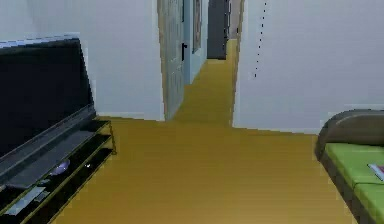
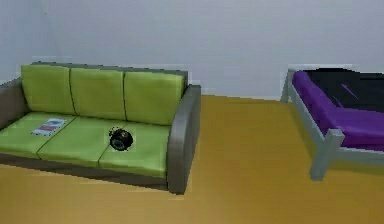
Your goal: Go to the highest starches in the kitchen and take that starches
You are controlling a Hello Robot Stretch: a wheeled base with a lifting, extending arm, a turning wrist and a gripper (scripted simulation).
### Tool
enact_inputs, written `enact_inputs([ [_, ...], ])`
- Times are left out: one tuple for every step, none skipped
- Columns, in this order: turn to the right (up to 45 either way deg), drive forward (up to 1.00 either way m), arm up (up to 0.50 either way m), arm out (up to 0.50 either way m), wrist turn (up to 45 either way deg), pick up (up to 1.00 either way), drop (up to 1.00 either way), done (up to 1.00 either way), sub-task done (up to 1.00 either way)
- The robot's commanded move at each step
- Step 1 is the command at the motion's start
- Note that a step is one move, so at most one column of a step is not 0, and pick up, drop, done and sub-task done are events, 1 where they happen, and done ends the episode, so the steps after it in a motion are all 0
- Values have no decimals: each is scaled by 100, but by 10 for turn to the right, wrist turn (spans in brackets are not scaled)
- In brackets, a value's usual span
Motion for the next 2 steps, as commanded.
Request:
enact_inputs([
  [0,100,0,0,0,0,0,0,0],
  [0,100,0,0,0,0,0,0,0],
])
